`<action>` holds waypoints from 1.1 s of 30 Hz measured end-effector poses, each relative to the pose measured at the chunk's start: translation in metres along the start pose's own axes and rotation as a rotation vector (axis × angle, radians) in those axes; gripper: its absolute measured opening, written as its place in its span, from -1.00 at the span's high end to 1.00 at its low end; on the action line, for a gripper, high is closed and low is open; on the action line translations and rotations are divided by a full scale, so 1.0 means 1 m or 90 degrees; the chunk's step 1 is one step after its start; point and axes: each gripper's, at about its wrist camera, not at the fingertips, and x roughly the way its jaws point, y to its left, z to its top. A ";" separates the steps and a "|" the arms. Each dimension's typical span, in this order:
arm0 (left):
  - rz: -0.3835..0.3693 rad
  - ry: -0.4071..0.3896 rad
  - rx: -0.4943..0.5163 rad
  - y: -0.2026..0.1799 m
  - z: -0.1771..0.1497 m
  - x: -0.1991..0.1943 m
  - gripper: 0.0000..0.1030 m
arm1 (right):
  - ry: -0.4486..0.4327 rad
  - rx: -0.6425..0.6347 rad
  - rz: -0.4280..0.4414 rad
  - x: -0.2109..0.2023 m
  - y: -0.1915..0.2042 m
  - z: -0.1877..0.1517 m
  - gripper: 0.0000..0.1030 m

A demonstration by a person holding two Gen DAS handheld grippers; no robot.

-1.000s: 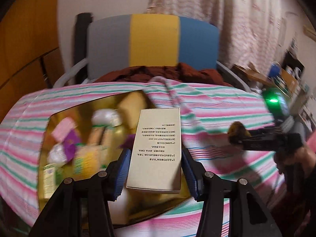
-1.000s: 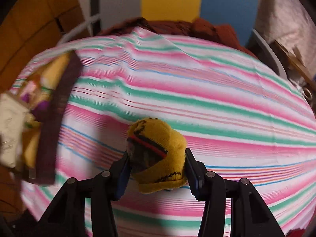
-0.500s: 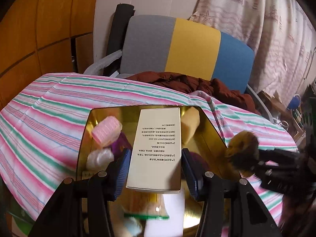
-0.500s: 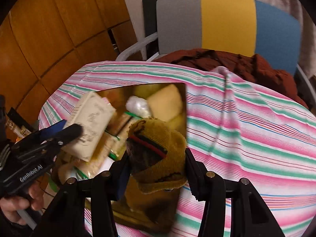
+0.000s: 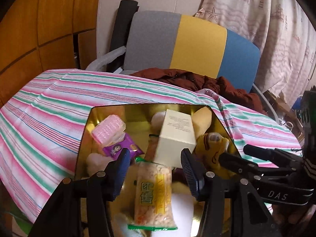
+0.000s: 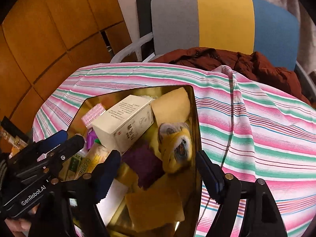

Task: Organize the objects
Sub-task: 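Carry the cream box and yellow sock into the gold tray and open both tools, then lift both open tools away from the filled tray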

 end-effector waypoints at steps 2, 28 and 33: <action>0.013 -0.008 0.004 0.000 -0.004 -0.007 -0.04 | -0.006 -0.005 -0.006 -0.004 0.002 -0.003 -0.57; 0.129 -0.060 -0.023 0.009 -0.055 -0.074 -0.46 | -0.097 -0.003 -0.135 -0.063 0.022 -0.080 -0.90; 0.113 -0.027 -0.049 0.016 -0.064 -0.067 -0.45 | -0.110 0.007 -0.146 -0.067 0.019 -0.081 -0.91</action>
